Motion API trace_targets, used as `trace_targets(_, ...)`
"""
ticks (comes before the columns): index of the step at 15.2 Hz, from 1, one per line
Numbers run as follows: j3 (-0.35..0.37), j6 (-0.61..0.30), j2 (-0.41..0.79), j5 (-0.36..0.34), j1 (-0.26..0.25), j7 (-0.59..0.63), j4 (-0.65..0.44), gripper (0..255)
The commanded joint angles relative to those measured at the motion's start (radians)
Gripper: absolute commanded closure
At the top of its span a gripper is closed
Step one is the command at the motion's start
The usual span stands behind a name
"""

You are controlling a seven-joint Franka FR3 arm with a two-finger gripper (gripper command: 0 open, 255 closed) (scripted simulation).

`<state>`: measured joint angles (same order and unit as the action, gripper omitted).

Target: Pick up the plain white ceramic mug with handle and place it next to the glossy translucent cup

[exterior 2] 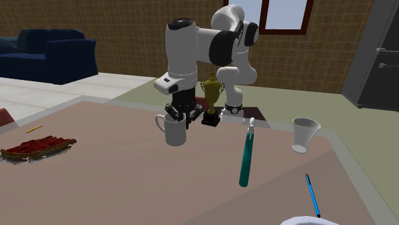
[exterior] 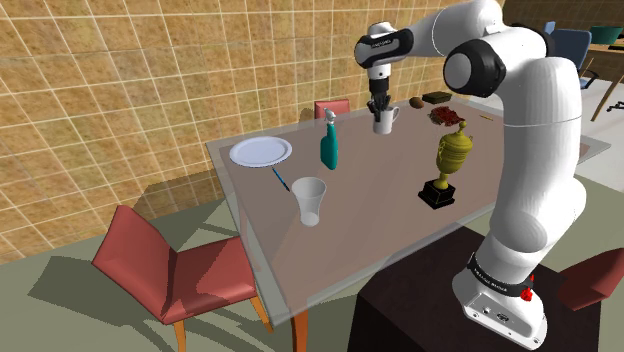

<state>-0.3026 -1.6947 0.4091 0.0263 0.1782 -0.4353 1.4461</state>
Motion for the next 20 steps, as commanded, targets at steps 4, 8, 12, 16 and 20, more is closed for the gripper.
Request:
trace_targets(4,-0.002,0.068,-0.003,-0.001,0.003,-0.002,-0.066,255)
trace_targets(8,-0.003,0.124,0.001,0.0,0.007,-0.006,-0.124,255)
trace_targets(12,-0.004,0.182,0.009,0.002,0.012,-0.009,-0.191,255)
trace_targets(16,-0.004,0.244,0.023,0.005,0.019,-0.014,-0.268,255)
trace_targets(20,0.001,0.235,-0.052,-0.012,-0.021,0.023,-0.184,255)
